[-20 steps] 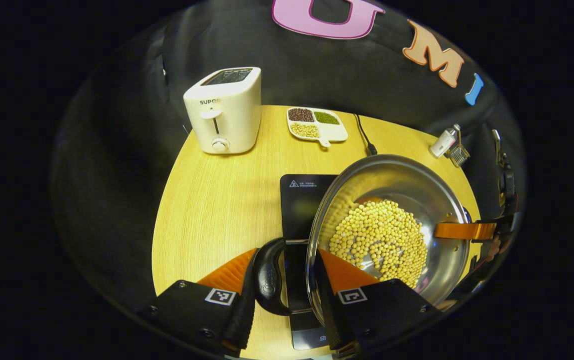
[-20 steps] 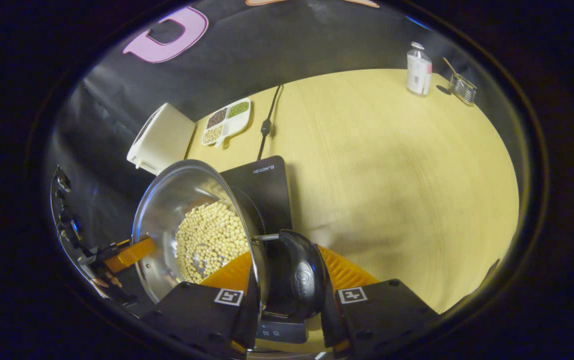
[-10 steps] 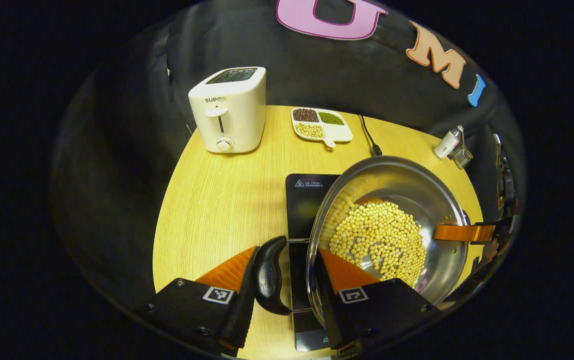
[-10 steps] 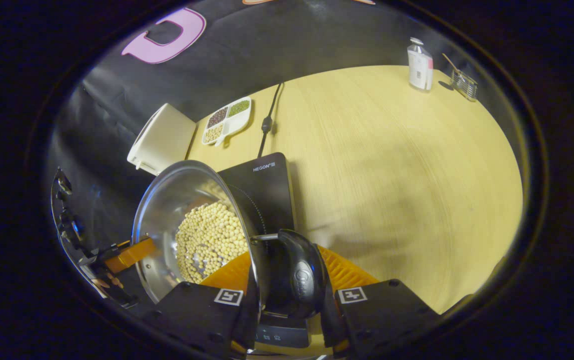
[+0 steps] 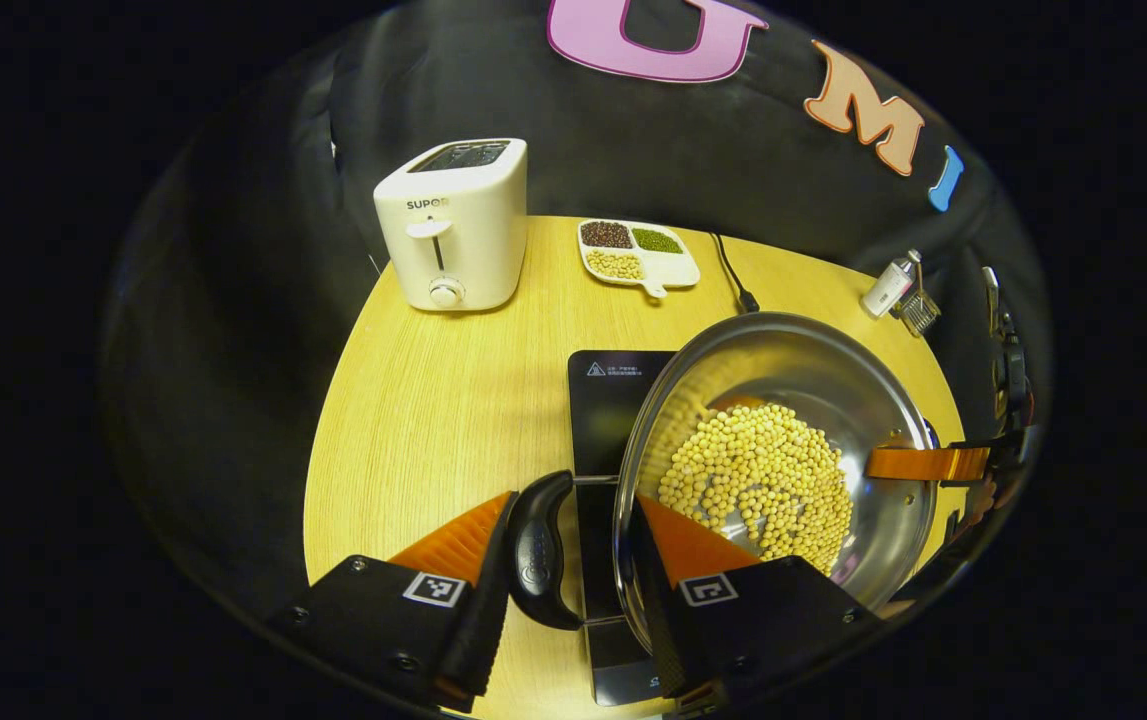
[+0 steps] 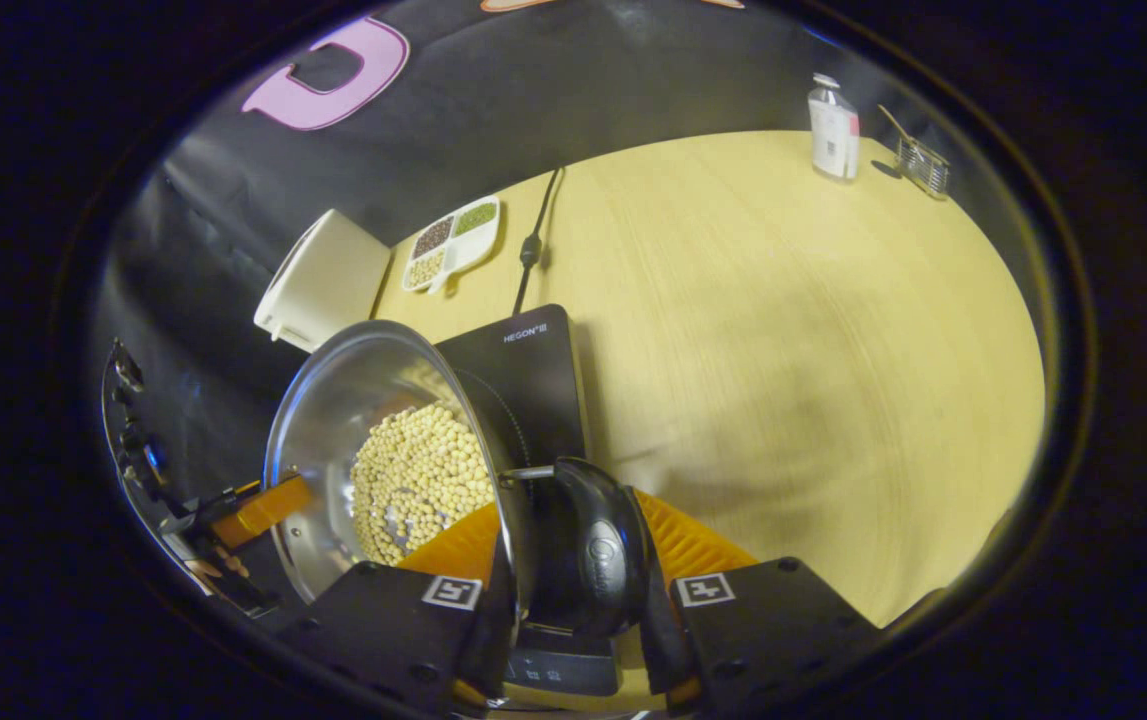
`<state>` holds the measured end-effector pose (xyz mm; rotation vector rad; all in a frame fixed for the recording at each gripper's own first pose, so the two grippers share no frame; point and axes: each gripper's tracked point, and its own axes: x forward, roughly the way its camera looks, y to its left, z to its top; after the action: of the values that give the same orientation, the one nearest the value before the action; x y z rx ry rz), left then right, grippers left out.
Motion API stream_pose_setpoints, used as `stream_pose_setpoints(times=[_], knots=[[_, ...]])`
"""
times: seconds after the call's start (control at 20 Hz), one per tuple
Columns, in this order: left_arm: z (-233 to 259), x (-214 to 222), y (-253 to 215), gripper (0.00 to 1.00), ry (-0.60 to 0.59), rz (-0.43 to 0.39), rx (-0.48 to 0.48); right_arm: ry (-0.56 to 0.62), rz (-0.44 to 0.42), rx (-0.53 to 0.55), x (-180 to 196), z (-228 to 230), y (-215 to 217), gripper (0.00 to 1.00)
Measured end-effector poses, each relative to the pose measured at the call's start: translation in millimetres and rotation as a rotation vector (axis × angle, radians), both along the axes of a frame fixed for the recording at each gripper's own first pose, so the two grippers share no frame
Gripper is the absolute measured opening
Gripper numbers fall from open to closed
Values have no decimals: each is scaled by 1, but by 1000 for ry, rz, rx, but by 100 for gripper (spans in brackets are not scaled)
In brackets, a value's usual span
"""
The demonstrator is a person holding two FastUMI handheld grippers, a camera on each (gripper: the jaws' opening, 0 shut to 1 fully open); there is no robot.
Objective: First push the handle of the pot to place it horizontally, then grasp the pot with both hands and set it on the induction cooktop.
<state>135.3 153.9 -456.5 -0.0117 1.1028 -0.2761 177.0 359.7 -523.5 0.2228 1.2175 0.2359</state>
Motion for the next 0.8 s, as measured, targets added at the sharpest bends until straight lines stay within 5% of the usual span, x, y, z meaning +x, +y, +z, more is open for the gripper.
stream_pose_setpoints(times=[0.2, 0.3, 0.45, 0.55, 0.65, 0.7, 0.75, 0.8], knots=[[5, 3, 13, 68, -77, 32, 80, -45, 19, -33, 0, 3, -9, 64], [15, 8, 19, 100, -153, 74, 100, -108, 32, -20, 2, 16, -10, 84], [42, 14, 19, 99, -261, 128, 94, -218, 36, 7, 6, 43, -14, 100], [57, 14, 21, 99, -296, 149, 128, -296, 31, 2, 9, 65, -22, 93], [77, 11, 21, 99, -341, 182, 164, -380, 20, -2, 10, 91, -33, 100], [90, 11, 20, 98, -377, 194, 176, -434, 12, -7, 12, 106, -41, 93], [105, 11, 17, 99, -421, 203, 186, -484, 6, -19, 14, 121, -51, 100], [118, 15, 13, 98, -466, 203, 190, -526, -1, -31, 14, 136, -61, 92]])
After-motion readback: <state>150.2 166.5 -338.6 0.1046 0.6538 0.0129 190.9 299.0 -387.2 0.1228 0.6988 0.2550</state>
